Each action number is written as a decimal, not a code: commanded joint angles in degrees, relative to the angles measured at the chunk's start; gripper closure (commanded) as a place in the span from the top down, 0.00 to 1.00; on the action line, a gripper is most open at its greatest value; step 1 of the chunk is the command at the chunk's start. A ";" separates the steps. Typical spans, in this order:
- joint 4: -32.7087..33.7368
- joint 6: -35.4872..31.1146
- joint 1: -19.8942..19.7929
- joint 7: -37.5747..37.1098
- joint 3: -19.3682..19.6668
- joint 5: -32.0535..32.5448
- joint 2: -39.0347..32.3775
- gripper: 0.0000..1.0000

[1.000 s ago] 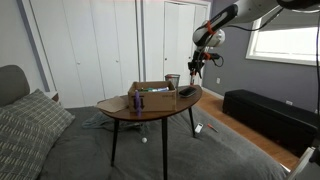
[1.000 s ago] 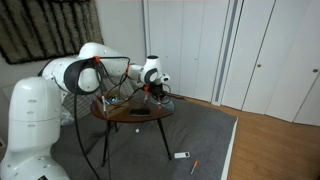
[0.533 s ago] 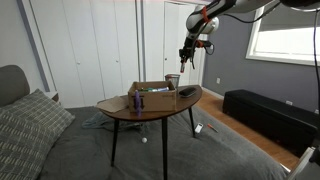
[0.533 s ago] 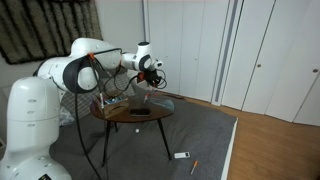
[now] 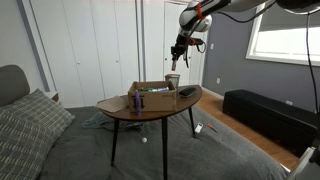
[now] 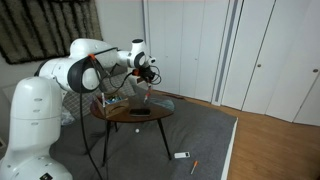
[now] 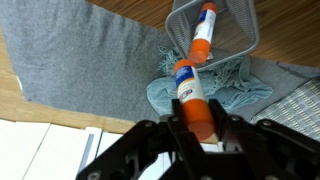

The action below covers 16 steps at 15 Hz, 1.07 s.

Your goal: Put the two glue sticks in the bin

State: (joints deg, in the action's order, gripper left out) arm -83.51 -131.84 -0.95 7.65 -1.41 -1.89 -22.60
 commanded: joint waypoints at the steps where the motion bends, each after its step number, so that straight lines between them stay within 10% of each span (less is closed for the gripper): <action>1: 2.43 2.86 0.06 0.97 -0.87 -0.48 -2.04 0.08; 16: 1.06 7.83 -0.18 1.21 -1.38 -1.10 -4.72 0.08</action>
State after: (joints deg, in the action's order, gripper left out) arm -83.37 -125.07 -0.75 7.66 -2.33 -2.03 -26.33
